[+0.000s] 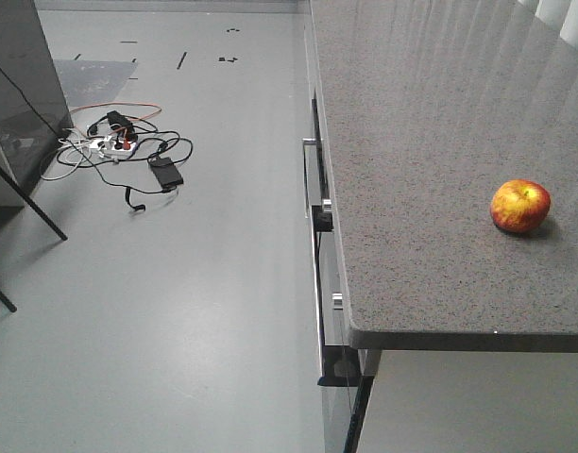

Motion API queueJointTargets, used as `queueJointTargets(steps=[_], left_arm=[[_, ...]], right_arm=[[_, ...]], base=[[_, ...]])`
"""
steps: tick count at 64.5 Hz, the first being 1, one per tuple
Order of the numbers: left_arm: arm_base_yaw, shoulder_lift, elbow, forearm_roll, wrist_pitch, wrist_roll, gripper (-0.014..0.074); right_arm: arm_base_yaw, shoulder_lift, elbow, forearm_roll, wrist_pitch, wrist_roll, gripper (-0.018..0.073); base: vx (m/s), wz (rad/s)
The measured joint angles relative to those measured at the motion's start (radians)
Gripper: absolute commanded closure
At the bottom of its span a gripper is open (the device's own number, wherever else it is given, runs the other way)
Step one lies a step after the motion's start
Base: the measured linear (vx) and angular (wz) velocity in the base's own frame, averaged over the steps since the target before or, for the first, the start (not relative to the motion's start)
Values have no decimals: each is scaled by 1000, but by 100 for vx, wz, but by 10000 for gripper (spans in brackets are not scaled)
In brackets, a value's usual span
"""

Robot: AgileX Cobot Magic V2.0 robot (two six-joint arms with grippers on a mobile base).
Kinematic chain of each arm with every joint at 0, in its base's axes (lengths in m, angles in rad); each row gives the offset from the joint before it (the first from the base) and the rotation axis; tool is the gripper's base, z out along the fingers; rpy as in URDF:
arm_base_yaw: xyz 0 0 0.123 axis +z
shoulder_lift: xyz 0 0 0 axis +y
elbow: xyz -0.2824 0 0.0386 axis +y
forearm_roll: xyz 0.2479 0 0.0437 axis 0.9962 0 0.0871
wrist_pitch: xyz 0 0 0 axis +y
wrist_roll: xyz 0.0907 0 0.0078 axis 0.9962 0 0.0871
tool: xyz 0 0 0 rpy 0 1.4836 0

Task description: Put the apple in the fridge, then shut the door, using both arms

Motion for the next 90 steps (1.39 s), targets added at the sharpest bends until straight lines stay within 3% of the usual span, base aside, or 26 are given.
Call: queueJointTargets(steps=[90], left_arm=[[0,0,0,0,0,0,603]], right_arm=[[0,0,0,7,0,0,562]], base=[[0,0]])
